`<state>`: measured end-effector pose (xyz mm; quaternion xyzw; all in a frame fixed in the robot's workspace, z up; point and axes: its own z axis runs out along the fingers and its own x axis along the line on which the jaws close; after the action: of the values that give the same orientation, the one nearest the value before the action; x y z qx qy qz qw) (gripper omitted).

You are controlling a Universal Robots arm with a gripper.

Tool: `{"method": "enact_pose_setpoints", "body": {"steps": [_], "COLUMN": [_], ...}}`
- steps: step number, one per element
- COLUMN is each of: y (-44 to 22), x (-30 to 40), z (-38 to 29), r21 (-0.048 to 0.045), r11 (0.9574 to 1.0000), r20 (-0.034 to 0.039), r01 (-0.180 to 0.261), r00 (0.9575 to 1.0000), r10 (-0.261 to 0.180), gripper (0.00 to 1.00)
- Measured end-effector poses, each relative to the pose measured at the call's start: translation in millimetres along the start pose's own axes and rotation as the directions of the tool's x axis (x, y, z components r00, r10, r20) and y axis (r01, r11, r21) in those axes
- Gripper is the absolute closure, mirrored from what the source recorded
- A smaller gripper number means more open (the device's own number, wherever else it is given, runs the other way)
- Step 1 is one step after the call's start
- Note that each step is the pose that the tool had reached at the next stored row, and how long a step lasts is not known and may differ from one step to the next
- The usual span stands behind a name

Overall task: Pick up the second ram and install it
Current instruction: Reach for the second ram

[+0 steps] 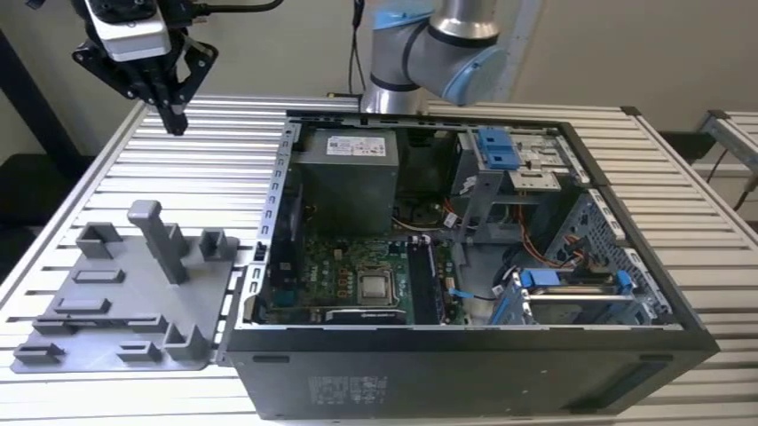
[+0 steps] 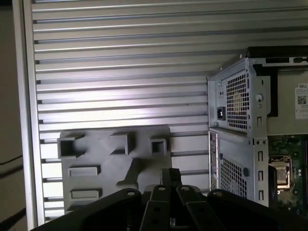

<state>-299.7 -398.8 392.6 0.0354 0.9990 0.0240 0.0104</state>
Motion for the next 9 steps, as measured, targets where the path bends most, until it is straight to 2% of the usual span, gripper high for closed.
{"method": "enact_pose_setpoints", "body": {"steps": [9], "y": [-1.0], "x": [13.6], "z": [-0.3], "r21": [0.0001], "r11": [1.0000], "r20": [-0.0001], "r01": [0.000], "r00": [1.0000], "r10": [0.000], "gripper": [0.89]}}
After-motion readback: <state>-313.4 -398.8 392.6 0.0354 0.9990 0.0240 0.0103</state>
